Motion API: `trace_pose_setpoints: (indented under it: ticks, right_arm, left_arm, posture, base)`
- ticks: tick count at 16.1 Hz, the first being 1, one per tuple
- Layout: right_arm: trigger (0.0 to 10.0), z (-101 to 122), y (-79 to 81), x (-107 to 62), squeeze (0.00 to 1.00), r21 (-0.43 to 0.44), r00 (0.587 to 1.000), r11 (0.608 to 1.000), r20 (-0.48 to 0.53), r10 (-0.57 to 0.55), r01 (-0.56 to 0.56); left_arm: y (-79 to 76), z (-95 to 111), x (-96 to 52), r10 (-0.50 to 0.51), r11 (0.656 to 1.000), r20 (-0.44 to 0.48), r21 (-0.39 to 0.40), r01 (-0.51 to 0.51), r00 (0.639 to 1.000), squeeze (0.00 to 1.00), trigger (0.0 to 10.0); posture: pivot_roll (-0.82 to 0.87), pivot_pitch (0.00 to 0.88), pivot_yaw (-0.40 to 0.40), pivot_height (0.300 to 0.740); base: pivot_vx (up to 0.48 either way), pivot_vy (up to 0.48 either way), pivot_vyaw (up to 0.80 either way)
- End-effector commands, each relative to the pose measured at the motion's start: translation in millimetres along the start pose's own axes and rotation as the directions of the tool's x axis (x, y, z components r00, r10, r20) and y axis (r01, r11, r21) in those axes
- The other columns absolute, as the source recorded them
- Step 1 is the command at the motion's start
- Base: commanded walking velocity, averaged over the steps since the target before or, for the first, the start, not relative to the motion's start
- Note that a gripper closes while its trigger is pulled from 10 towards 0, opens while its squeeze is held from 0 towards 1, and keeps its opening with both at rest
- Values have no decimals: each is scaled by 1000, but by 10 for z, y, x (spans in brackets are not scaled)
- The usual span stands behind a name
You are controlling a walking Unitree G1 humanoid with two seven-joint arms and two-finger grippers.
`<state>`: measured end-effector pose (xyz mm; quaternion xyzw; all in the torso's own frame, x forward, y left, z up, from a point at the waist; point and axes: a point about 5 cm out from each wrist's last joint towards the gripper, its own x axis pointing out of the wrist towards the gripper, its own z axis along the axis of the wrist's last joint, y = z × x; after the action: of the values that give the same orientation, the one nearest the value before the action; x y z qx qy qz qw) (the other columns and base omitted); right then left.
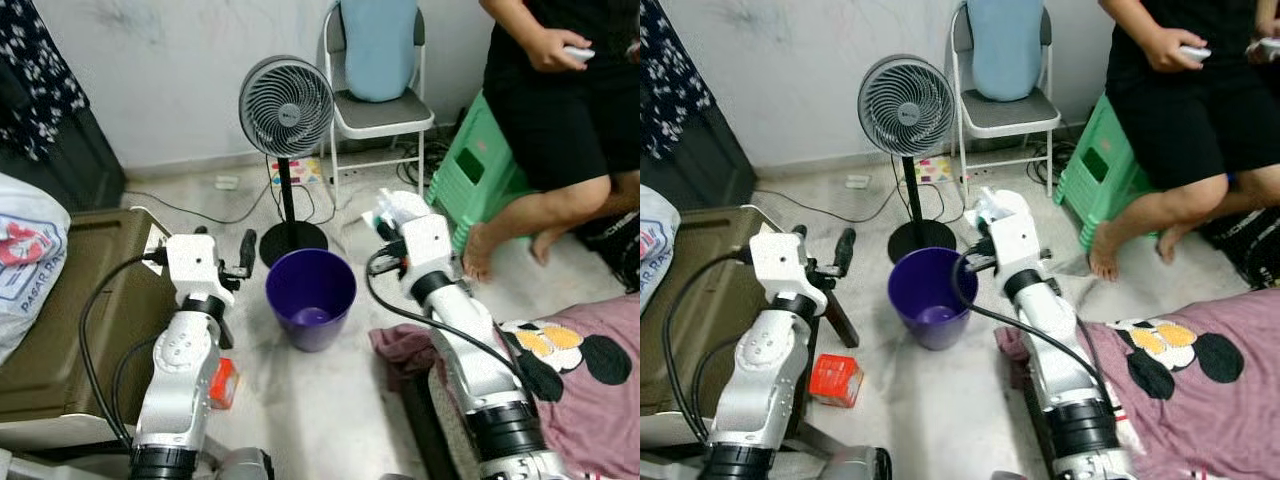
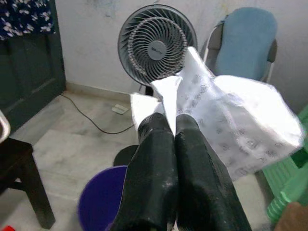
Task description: Clean up the room
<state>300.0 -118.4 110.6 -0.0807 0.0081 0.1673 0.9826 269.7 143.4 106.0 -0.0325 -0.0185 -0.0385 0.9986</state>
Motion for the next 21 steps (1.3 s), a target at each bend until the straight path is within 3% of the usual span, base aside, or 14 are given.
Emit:
trace_pose_setpoints:
  ticks: [1, 8, 21]
  right_arm:
    - [10000, 28, 6, 16, 0, 6, 1000, 1000, 12, 2, -2]
    - [10000, 32, -8, 22, 0, 12, 1000, 1000, 11, -7, 7]
    - [10000, 39, -4, 38, 0, 5, 1000, 1000, 14, -7, 7]
  left_arm:
    - [7, 47, 11, -4, 1000, 23, -3, 4, 1000, 0, 10000]
    - [6, 52, 16, -8, 1000, 28, -12, 8, 1000, 0, 10000]
    - [14, 54, 29, -7, 1000, 31, -22, 8, 999, 0, 10000]
  posture:
    - [-80, 0, 23, 740]
    - [-82, 0, 23, 740]
    - [-83, 0, 25, 740]
  base:
    - [0, 0, 0]
    - [0, 0, 0]
    - [293, 0, 0]
